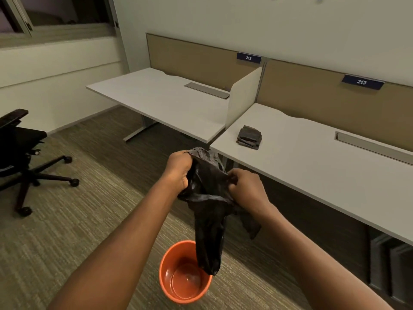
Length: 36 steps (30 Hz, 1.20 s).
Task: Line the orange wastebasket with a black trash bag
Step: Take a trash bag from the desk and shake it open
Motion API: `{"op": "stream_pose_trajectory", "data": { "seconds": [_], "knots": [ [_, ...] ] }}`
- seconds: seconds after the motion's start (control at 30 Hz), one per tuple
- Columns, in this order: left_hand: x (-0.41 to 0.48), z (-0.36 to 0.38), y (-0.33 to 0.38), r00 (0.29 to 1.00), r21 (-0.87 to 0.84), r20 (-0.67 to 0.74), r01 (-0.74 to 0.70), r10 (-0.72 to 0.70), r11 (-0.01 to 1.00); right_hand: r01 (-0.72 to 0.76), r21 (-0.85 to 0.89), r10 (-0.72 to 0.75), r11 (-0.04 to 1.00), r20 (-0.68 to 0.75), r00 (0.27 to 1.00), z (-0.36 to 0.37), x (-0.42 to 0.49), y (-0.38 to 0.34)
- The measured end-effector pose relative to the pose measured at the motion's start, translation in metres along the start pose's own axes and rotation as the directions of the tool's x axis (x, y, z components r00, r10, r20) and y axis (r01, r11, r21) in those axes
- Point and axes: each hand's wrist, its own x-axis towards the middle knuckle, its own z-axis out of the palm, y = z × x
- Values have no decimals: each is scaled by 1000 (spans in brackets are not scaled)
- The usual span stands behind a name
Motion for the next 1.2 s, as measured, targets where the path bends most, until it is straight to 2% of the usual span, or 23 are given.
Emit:
{"op": "stream_pose_trajectory", "data": {
  "seconds": [0.1,0.17,0.23,0.27,0.33,0.4,0.43,0.5,0.57,0.63,0.67,0.7,0.73,0.77,0.8,0.83,0.87,0.9,0.93,0.97,1.03,1.1,1.2],
  "knots": [
    [2,-8,6,994,111,72,77,-85,991,-137,120,138,983,1,990,3,14,22],
    [5,-12,9,989,399,139,-15,-44,917,-342,360,330,868,96,939,3,23,31],
    [6,-15,16,967,730,255,-187,-8,658,-456,570,424,684,198,883,0,29,31],
    [6,-16,22,955,842,292,-225,-63,490,-446,586,409,677,205,889,-2,32,28],
    [6,-17,35,960,968,248,-240,-129,79,-318,469,272,824,164,948,-13,40,18],
    [8,-15,51,982,942,185,-167,38,-290,-110,150,66,983,268,961,-32,47,5],
    [8,-14,60,972,923,175,-106,158,-369,8,-124,37,992,359,933,-42,53,-2],
    [8,-9,84,913,926,174,-24,368,-377,165,-571,97,804,400,912,-63,69,-17],
    [-1,-2,118,768,971,183,-45,614,-233,131,-678,29,724,219,975,-88,85,-38],
    [-15,-1,149,446,981,159,-170,881,-91,65,-492,-150,868,-134,980,-123,92,-60],
    [-22,-3,155,207,961,116,-271,972,-56,124,-349,-261,929,-379,888,-135,90,-65],
    [-28,-7,155,-20,917,72,-393,997,-74,250,-234,-342,940,-625,701,-143,82,-65],
    [-31,-10,147,-169,855,52,-502,984,-132,388,-211,-397,897,-769,501,-143,71,-62],
    [-31,-13,129,-210,794,58,-583,976,-173,454,-261,-450,852,-809,379,-134,59,-56],
    [-26,-17,103,-146,753,118,-632,982,-185,469,-316,-514,825,-765,389,-114,50,-46],
    [-16,-21,72,36,758,232,-633,972,-157,457,-364,-577,812,-624,527,-91,43,-31],
    [-4,-28,38,336,817,348,-567,875,-107,416,-421,-572,806,-373,730,-67,39,-14],
    [10,-38,0,651,889,401,-446,644,-103,366,-477,-448,799,-65,892,-44,35,3],
    [22,-48,-36,864,928,372,-345,338,-138,311,-514,-240,800,201,950,-23,32,21],
    [29,-57,-66,945,937,314,-294,87,-186,265,-537,-54,801,377,925,-7,29,36],
    [38,-69,-95,960,932,251,-273,-122,-239,265,-555,69,788,508,859,5,34,54],
    [45,-67,-80,976,967,211,-215,-47,-138,252,-582,79,773,482,872,-5,52,52],
    [47,-52,-11,927,979,62,-129,370,158,169,-456,-89,874,192,977,-43,90,21]
  ]
}}
